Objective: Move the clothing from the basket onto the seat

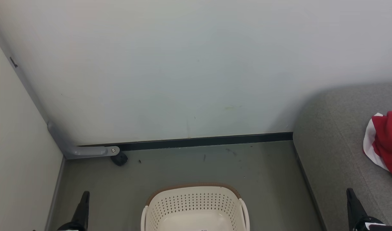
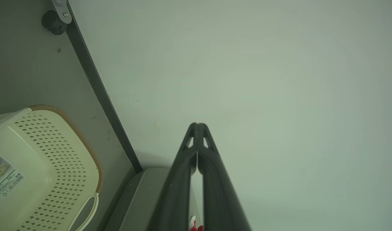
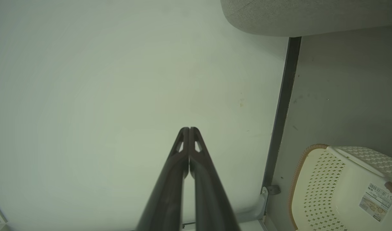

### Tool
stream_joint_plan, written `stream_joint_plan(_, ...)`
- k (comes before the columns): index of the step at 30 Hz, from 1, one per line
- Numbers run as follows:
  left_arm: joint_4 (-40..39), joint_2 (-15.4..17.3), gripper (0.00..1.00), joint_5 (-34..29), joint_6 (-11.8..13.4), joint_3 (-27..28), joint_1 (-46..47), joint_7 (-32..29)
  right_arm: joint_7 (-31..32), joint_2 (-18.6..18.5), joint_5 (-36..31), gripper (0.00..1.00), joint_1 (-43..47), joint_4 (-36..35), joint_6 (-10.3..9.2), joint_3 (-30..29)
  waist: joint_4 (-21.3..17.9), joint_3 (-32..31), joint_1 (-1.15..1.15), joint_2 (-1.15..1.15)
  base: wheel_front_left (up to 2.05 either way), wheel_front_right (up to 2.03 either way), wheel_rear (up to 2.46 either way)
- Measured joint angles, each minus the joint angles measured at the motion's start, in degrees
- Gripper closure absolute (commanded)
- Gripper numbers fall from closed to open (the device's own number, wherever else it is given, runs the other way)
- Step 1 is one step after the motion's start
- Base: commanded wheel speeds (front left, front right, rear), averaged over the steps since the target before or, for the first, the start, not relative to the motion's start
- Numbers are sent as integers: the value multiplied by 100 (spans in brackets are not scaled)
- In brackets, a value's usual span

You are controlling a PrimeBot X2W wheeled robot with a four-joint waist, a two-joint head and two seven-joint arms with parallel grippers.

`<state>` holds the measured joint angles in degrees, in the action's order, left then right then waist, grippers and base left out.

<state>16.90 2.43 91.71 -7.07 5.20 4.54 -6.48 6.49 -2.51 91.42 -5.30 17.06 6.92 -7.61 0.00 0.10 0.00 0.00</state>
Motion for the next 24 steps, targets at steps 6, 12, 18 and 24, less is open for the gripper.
stream_joint_plan(6, 0, 0, 100, 0, 0, 0, 0, 0, 0, 0, 0, 100, 0, -1, 0, 0, 0, 0, 0, 0, 0, 0, 0)
stream_joint_plan(12, 0, 0, 100, 0, 0, 0, 0, 0, 0, 0, 0, 100, 0, -1, 0, 0, 0, 0, 0, 0, 0, 0, 0)
stream_joint_plan(18, 0, 0, 100, 0, 0, 0, 0, 0, 0, 0, 0, 100, 0, -1, 0, 0, 0, 0, 0, 0, 0, 0, 0)
stream_joint_plan(24, 0, 0, 100, 0, 0, 0, 0, 0, 0, 0, 0, 100, 0, -2, 0, 0, 0, 1, 0, 0, 0, 0, 0)
